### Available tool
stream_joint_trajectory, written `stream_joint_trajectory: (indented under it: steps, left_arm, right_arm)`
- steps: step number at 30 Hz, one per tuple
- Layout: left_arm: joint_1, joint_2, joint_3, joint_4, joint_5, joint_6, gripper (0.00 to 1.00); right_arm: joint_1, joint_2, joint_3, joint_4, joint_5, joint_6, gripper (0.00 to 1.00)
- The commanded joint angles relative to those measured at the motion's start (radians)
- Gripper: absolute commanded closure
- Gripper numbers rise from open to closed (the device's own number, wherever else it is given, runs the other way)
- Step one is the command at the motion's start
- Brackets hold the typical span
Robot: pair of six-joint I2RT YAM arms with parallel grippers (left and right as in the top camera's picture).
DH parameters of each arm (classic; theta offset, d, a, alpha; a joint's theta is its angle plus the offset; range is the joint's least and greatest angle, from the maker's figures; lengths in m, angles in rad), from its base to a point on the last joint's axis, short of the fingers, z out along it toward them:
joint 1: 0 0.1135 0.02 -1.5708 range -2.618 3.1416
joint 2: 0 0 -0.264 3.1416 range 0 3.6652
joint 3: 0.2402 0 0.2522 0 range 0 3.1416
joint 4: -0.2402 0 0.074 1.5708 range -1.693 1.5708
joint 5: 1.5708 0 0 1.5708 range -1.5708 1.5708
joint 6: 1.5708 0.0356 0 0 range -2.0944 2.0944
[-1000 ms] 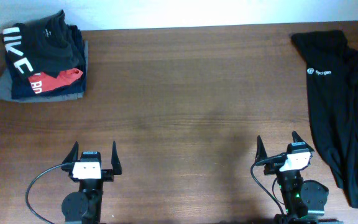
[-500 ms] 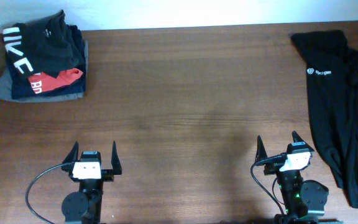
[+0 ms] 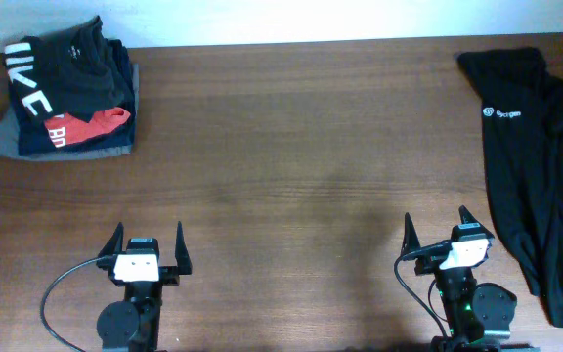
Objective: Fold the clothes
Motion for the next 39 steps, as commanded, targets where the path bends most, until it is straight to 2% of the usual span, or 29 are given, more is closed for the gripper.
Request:
stream_joint_trajectory:
  steps: [1,4,11,21,26,29,32,35,39]
  left_arm:
    - [0.004,-0.007,-0.002,-0.005,0.011,0.016,0.01]
    - [0.004,-0.007,-0.002,-0.005,0.011,0.016,0.01]
    - [0.004,-0.007,-0.002,-0.005,0.011,0.016,0.01]
    - [0.004,-0.007,-0.002,-0.005,0.011,0.016,0.01]
    - [0.004,-0.007,-0.002,-0.005,0.011,0.016,0.01]
    - [0.004,-0.007,-0.002,-0.005,0.011,0.016,0.01]
    - [0.004,-0.007,-0.002,-0.005,0.011,0.016,0.01]
    - [0.004,-0.007,-0.002,-0.005,0.011,0.017,0.01]
    - [0.004,-0.007,-0.002,-0.005,0.011,0.016,0.01]
  right_arm:
    - [0.006,-0.008,-0.005,-0.008,0.012,0.012,0.01]
    - [0.006,-0.008,-0.005,0.021,-0.046,0.033,0.01]
    - [0.006,-0.008,-0.005,0.092,-0.444,0.121,0.01]
    - [0.006,-0.008,-0.005,0.379,-0.886,0.141,0.01]
    - [0.006,-0.008,0.035,0.560,-0.812,0.248,0.01]
    - [-0.003,0.006,0.114,0.522,-0.690,0.242,0.01]
    - [-0.031,0.069,0.222,0.387,-0.592,0.164,0.01]
    - [-0.068,0.220,0.357,0.247,-0.526,0.063,0.01]
    - [-0.132,0.533,0.578,0.187,-0.525,0.048,0.01]
